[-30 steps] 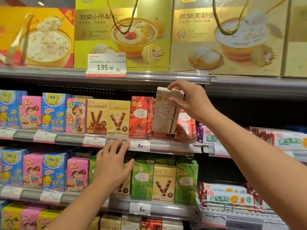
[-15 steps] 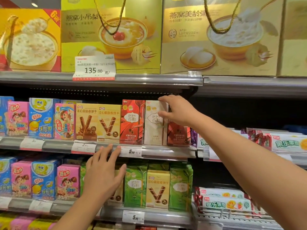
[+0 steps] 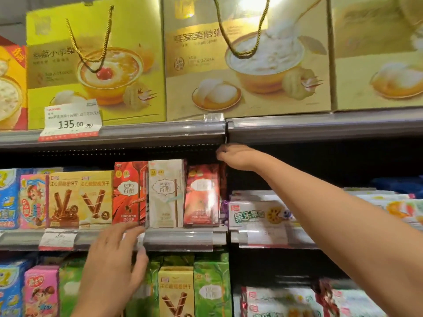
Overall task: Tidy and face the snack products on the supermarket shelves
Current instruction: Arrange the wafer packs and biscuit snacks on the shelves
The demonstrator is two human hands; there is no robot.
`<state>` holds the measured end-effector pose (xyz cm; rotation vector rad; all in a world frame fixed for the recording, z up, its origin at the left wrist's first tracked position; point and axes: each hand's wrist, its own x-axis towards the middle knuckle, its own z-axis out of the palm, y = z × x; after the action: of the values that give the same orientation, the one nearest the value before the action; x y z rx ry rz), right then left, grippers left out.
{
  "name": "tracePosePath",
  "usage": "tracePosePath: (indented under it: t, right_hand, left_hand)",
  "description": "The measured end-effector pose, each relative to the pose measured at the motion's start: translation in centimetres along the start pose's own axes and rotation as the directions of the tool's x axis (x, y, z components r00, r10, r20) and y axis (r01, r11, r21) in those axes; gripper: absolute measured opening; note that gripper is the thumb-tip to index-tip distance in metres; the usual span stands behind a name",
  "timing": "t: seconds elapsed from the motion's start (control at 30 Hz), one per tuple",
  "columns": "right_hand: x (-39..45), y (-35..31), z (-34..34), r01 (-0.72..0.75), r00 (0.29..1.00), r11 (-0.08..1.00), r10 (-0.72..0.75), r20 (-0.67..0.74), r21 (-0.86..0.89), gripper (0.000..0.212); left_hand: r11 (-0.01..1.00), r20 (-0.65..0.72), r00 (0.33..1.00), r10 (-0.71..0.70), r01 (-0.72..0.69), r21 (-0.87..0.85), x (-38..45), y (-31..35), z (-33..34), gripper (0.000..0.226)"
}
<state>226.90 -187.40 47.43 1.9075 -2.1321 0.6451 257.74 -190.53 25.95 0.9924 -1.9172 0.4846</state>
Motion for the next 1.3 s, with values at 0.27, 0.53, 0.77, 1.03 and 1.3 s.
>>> tracePosePath:
  t: [0.27, 0.53, 0.77, 1.03, 1.3]
  right_hand:
    - [1.9, 1.9, 1.6, -0.129, 0.985, 0.941, 0.085, 0.15, 0.314, 0.079]
    - [2.8, 3.6, 2.7, -0.127, 0.977, 0.907, 0.045, 0.206, 0.402, 0.088]
    - [2.3, 4.2, 3.4, -0.061, 0.988, 0.857, -0.02, 0.152, 0.511, 0.107]
    - [0.5, 3.7, 2.9, 0.0, 0.976, 0.786, -0.134, 0.171, 0.618, 0.069]
    - [-2.2, 1.6, 3.1, 0.138, 0.969, 0.841, -0.224, 0.104, 0.522, 0.113]
  left_hand:
    - [0.964, 0.031, 0.964, 0.263, -0.261, -0.048, 2.0, 10.1, 0.7, 0.056]
    - [0.992, 0.272, 0.954, 0.123, -0.128, -0.001, 1.3, 10.9, 2.5, 0.072]
    - [0.995, 0.266, 0.959, 0.098, -0.085, -0.061, 1.1, 11.0, 2.7, 0.074]
    - [0.991, 0.258, 0.958, 0.123, -0.107, -0.074, 0.7, 10.7, 3.2, 0.072]
    - [0.981, 0.196, 0.967, 0.162, -0.136, -0.139, 0.5, 10.2, 4.0, 0.069]
